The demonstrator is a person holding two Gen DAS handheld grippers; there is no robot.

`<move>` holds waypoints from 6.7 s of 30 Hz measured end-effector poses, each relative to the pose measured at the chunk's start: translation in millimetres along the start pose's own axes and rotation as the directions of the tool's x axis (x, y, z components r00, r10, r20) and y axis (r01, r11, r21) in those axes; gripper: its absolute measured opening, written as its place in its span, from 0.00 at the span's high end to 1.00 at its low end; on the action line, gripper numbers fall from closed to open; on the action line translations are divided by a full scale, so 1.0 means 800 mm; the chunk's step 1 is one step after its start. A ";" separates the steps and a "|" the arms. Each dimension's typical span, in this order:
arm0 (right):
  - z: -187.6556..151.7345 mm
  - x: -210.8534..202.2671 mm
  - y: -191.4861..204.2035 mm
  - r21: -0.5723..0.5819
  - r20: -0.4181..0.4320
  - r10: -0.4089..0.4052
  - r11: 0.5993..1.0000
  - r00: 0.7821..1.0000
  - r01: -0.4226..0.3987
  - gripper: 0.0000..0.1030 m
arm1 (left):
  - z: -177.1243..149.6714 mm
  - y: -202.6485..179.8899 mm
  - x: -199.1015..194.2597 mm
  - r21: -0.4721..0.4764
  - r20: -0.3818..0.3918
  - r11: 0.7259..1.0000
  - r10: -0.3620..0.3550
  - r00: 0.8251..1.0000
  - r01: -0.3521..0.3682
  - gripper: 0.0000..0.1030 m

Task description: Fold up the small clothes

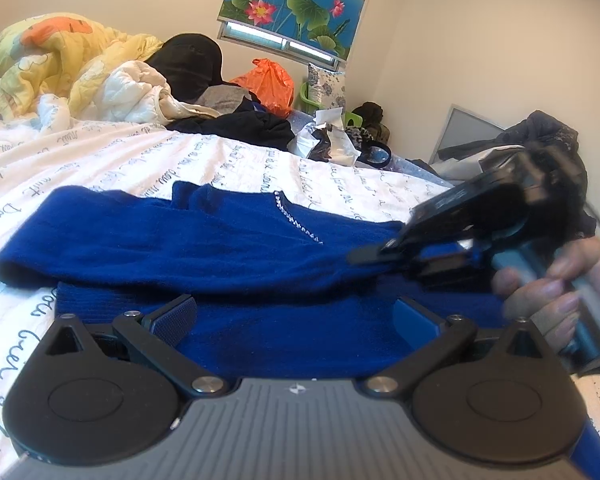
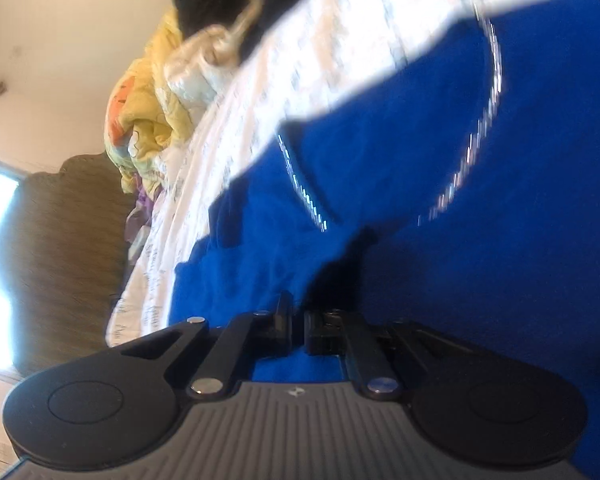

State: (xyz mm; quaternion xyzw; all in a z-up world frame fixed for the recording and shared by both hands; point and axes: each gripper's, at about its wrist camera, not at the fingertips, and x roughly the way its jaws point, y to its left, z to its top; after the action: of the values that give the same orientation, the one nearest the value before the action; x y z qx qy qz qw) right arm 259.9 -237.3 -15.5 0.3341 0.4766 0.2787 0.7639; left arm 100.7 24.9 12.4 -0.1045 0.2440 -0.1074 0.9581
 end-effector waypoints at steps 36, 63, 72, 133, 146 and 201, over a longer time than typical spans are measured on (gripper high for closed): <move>0.014 -0.156 -0.107 -0.123 0.311 -0.442 0.859 0.841 0.497 0.94 | 0.097 0.089 0.144 0.268 -0.214 0.906 0.388 0.897 -0.328 0.89; -0.135 -0.239 -0.079 -0.136 0.199 -0.296 0.936 0.934 0.325 0.39 | 0.019 0.102 -0.070 -0.106 -0.263 0.993 0.014 0.965 -0.043 0.05; -0.143 -0.237 -0.116 -0.014 0.136 -0.211 0.976 0.968 0.215 0.97 | -0.009 0.112 -0.073 -0.165 -0.361 0.985 -0.011 0.932 -0.052 0.95; -0.318 -0.268 0.049 -0.220 0.307 -0.321 0.892 0.896 0.395 0.87 | -0.052 -0.027 -0.244 0.094 -0.130 0.985 0.154 0.979 -0.143 0.01; -0.300 -0.067 0.047 -0.282 0.456 -0.580 0.625 0.675 0.728 0.00 | -0.121 -0.059 -0.122 0.184 -0.220 0.954 0.274 0.936 -0.236 0.00; -0.428 -0.303 -0.033 0.103 -0.050 -0.068 0.992 0.996 0.073 0.00 | -0.146 0.089 -0.266 -0.603 -0.356 0.780 -0.448 0.820 0.165 0.00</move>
State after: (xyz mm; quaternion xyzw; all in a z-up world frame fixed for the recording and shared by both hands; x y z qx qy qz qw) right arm -144.9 -350.0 -15.0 0.3501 0.5197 0.2338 0.7434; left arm -127.9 129.9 -10.8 -0.3831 0.4729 -0.2152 0.7638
